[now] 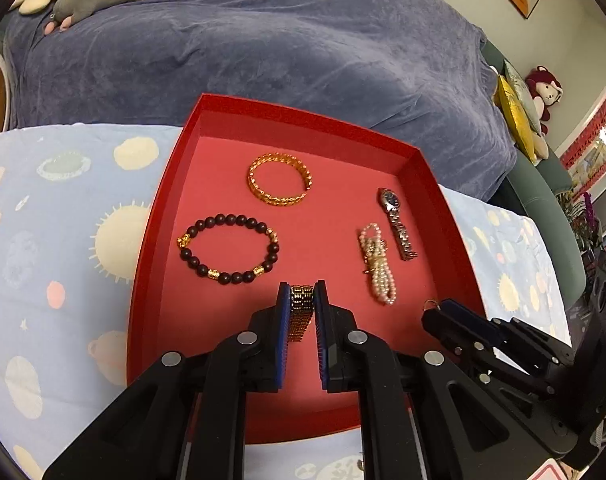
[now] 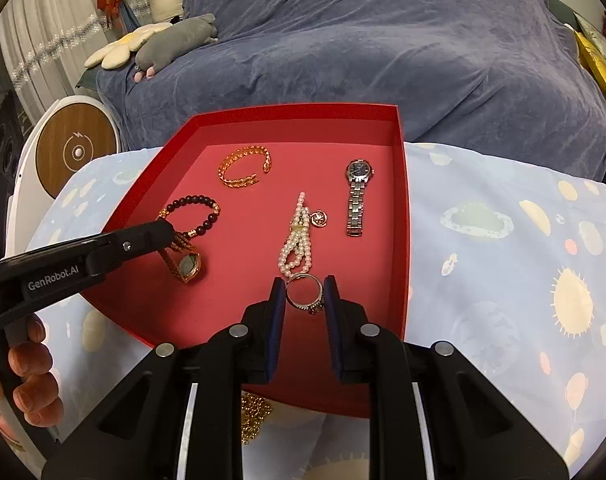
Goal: Organize jewelry
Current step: 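Carry the gold watch and ring into the red box and open both tools, then move both tools back toward the remaining jewelry on the sheet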
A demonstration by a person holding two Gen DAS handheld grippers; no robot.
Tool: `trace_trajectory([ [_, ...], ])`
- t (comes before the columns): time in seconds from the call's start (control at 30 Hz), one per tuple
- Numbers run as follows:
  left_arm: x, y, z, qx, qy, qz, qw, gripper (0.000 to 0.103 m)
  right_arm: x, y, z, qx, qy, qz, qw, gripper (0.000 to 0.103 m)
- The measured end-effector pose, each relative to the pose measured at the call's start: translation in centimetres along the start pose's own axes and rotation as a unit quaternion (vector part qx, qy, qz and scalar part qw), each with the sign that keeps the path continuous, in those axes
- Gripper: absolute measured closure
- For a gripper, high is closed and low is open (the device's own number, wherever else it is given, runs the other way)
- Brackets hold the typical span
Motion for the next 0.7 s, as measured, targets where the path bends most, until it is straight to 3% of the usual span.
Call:
trace_trajectory([
  [0.2,-0.4,-2.5,1.1,0.051,0.021,0.026,0.9981,0.084,0.9,0.0,0.4,0.008,0.017,-0.003,1.0,0.082],
  [0.27,-0.3,-3.9,1.6,0.068,0.031,0.039,0.9964,0.07,1.3,-0.8,0.8,0.019,0.023,-0.003,1.0,0.075],
  [0.47,0.2,-8.6,1.6,0.1,0.057,0.075,0.9906,0.048,2.5,-5.3,1.7,0.055,0.048,0.003,0.997,0.068],
  [0.7,-0.1,-13.1,-1.9,0.102,0.037,0.079,0.9909,0.045,3.7,-9.8,-0.9,0.061,0.067,0.009,0.996,0.068],
])
Point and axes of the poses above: each gripper's, at about its wrist camera, not at the fingertips, and y roughly the way its jaws point, x to its right, z to its top, the point moved 10 cm from there along y, roughly the way its jaws point, and after that the axes turned 15 degrees about -z, right-handed, at the moved point
